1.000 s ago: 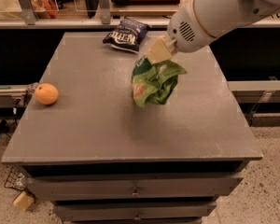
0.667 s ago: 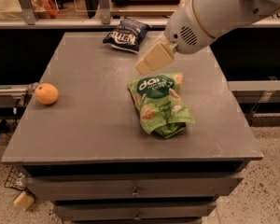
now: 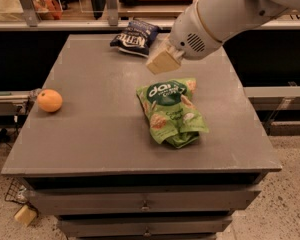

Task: Move green rice chip bag near orange

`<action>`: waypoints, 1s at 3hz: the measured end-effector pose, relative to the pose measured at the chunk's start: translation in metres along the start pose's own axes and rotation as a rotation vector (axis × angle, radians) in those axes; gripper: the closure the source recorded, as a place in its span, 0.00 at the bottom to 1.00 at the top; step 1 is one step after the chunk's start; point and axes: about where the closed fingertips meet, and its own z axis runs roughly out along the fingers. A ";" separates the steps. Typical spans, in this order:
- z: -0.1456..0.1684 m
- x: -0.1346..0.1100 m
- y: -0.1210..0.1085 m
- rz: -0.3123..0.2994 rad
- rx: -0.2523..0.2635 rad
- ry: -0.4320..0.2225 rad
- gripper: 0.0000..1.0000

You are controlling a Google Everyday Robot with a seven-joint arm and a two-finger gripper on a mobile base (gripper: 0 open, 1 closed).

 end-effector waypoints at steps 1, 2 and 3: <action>0.009 0.023 -0.006 0.057 -0.008 0.036 0.46; 0.013 0.044 -0.010 0.117 -0.006 0.061 0.22; 0.017 0.064 -0.017 0.169 0.007 0.083 0.01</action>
Offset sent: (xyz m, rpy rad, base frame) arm 0.0083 -0.0470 -0.0600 -0.0264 0.1514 -0.1484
